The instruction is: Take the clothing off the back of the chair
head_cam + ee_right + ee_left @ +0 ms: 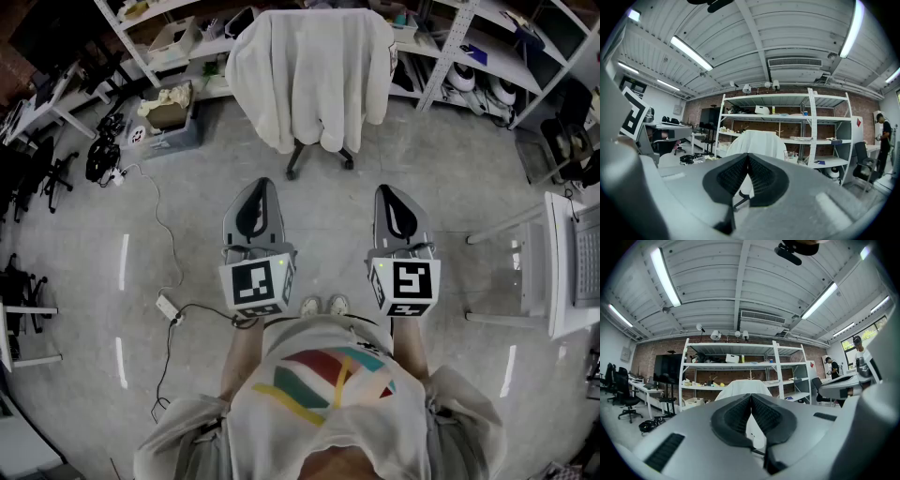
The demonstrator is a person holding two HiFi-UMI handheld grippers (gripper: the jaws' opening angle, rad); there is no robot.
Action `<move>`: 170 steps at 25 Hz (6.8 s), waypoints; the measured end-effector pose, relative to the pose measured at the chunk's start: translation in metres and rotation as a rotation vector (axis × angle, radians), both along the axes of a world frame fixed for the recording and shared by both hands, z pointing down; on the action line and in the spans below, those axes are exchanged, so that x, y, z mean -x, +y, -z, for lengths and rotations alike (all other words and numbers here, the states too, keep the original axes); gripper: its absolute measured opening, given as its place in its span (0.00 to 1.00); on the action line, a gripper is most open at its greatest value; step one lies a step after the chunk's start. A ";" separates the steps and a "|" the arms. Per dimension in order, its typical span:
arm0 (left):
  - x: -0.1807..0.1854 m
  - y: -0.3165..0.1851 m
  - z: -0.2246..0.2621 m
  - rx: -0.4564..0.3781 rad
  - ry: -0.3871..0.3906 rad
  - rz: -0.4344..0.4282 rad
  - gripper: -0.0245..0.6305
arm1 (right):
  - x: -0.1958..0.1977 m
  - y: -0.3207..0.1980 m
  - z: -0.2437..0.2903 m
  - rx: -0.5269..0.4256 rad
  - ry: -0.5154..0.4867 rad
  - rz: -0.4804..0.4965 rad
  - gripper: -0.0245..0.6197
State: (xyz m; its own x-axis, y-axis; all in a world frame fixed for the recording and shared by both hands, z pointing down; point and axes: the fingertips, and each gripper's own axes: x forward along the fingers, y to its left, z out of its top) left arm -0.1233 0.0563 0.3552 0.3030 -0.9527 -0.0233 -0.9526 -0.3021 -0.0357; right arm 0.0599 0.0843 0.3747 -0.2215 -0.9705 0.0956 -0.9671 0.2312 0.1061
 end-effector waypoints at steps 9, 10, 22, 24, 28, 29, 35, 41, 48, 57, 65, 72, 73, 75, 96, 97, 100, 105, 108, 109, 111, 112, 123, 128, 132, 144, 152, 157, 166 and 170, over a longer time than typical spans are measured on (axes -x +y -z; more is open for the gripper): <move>-0.006 0.003 -0.006 0.013 -0.012 0.020 0.06 | -0.008 0.005 -0.013 0.029 -0.001 0.016 0.05; -0.008 0.003 -0.007 0.014 -0.012 0.023 0.06 | -0.011 0.006 -0.014 0.033 0.001 0.016 0.05; -0.021 0.000 -0.007 -0.003 -0.009 0.110 0.06 | -0.061 0.006 -0.023 0.010 -0.059 0.025 0.05; -0.020 0.001 -0.012 0.009 -0.008 0.127 0.06 | -0.064 0.007 -0.026 0.021 -0.082 0.037 0.05; -0.024 -0.005 -0.017 0.024 -0.010 0.139 0.06 | -0.068 0.001 -0.030 0.031 -0.075 0.073 0.05; -0.026 -0.008 -0.017 0.020 -0.018 0.141 0.06 | -0.069 -0.004 -0.030 0.031 -0.077 0.078 0.05; -0.028 -0.044 -0.024 0.017 -0.010 0.126 0.06 | -0.063 -0.041 -0.033 0.024 -0.066 0.090 0.05; -0.018 -0.111 -0.019 0.020 0.049 0.102 0.06 | -0.061 -0.095 -0.019 0.008 -0.030 0.057 0.05; -0.010 -0.187 -0.002 0.000 0.099 0.036 0.06 | -0.047 -0.164 0.006 -0.044 0.002 0.020 0.05; -0.001 -0.275 0.010 -0.020 0.087 -0.053 0.06 | -0.010 -0.245 0.016 -0.066 -0.014 -0.011 0.05; 0.010 -0.307 0.000 0.007 0.106 -0.029 0.06 | -0.009 -0.277 0.005 -0.021 -0.030 -0.023 0.05; 0.008 -0.309 -0.005 0.036 0.118 0.026 0.06 | -0.027 -0.295 0.021 -0.059 -0.003 0.001 0.05; 0.007 -0.311 -0.003 0.030 0.115 0.031 0.06 | -0.030 -0.298 0.024 -0.067 0.002 0.003 0.05; 0.004 -0.314 0.003 0.014 0.109 0.043 0.06 | -0.037 -0.304 0.029 -0.086 0.012 0.009 0.05; 0.028 -0.439 0.045 -0.032 -0.019 0.043 0.33 | -0.135 -0.440 0.074 -0.118 0.069 -0.055 0.32; 0.030 -0.448 0.042 -0.018 -0.025 0.043 0.36 | -0.138 -0.449 0.074 -0.110 0.079 -0.060 0.33; 0.036 -0.471 0.028 0.034 -0.039 0.037 0.38 | -0.145 -0.474 0.066 -0.066 0.120 -0.063 0.40; 0.034 -0.499 0.002 0.111 -0.071 0.016 0.39 | -0.143 -0.504 0.042 0.014 0.175 -0.029 0.44; 0.033 -0.511 -0.013 0.148 -0.078 0.004 0.40 | -0.141 -0.517 0.028 0.046 0.184 -0.016 0.44; 0.034 -0.514 -0.018 0.162 -0.080 0.001 0.40 | -0.140 -0.520 0.025 0.054 0.178 -0.008 0.44; 0.035 -0.519 -0.027 0.187 -0.086 -0.004 0.40 | -0.138 -0.526 0.021 0.065 0.161 0.012 0.46; 0.036 -0.521 -0.030 0.196 -0.089 -0.005 0.40 | -0.137 -0.528 0.021 0.069 0.152 0.023 0.47; 0.037 -0.539 -0.042 0.227 -0.116 -0.034 0.40 | -0.155 -0.532 0.011 0.102 0.160 0.032 0.51; 0.029 -0.547 -0.045 0.239 -0.137 -0.055 0.41 | -0.147 -0.547 -0.014 0.176 0.274 0.040 0.51; 0.030 -0.553 -0.045 0.250 -0.126 -0.070 0.41 | -0.143 -0.558 -0.021 0.205 0.220 0.057 0.51; 0.024 -0.557 -0.065 0.313 -0.226 -0.040 0.07 | -0.124 -0.562 -0.032 0.257 0.119 0.101 0.07; 0.028 -0.554 -0.058 0.287 -0.194 0.004 0.06 | -0.132 -0.561 -0.030 0.223 0.194 0.011 0.05; 0.041 -0.551 -0.042 0.231 -0.174 0.064 0.06 | -0.138 -0.557 -0.025 0.211 0.201 -0.032 0.05; 0.054 -0.545 -0.028 0.183 -0.171 0.146 0.06 | -0.155 -0.548 -0.020 0.195 0.246 -0.088 0.05; 0.058 -0.540 -0.016 0.141 -0.172 0.175 0.06 | -0.160 -0.544 -0.015 0.180 0.255 -0.103 0.05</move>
